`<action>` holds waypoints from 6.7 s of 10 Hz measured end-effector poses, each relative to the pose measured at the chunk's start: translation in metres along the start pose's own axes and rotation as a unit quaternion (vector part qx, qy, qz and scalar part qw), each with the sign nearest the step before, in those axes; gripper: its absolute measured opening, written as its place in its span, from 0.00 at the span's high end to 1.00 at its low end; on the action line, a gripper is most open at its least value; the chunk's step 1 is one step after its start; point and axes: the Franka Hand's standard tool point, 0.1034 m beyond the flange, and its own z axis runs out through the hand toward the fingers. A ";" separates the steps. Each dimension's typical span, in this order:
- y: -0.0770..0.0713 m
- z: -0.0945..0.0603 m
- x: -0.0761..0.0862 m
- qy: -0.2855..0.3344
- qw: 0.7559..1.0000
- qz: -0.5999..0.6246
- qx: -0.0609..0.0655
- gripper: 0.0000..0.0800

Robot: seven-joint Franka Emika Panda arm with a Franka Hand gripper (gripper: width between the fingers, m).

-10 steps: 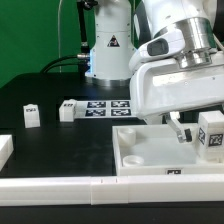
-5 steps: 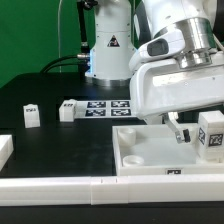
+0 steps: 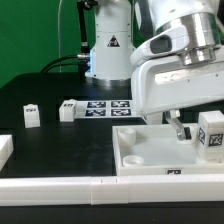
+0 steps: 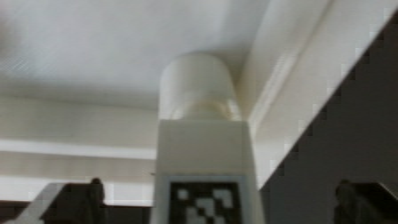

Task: Assemble one leg

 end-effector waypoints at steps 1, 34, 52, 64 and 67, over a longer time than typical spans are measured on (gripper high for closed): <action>-0.001 -0.002 0.005 -0.031 0.999 0.007 0.004 0.19; 0.006 0.005 0.018 -0.138 0.886 0.437 -0.068 0.20; 0.004 0.008 0.011 -0.158 0.953 0.249 -0.062 0.63; 0.002 0.010 0.012 -0.152 0.944 0.284 -0.072 0.19; 0.002 0.011 0.011 -0.165 0.981 0.094 -0.042 0.19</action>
Offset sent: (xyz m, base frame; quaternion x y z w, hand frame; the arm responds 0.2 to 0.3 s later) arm 0.0121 -0.0149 -0.0045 -0.0147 -0.2353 0.0056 0.9718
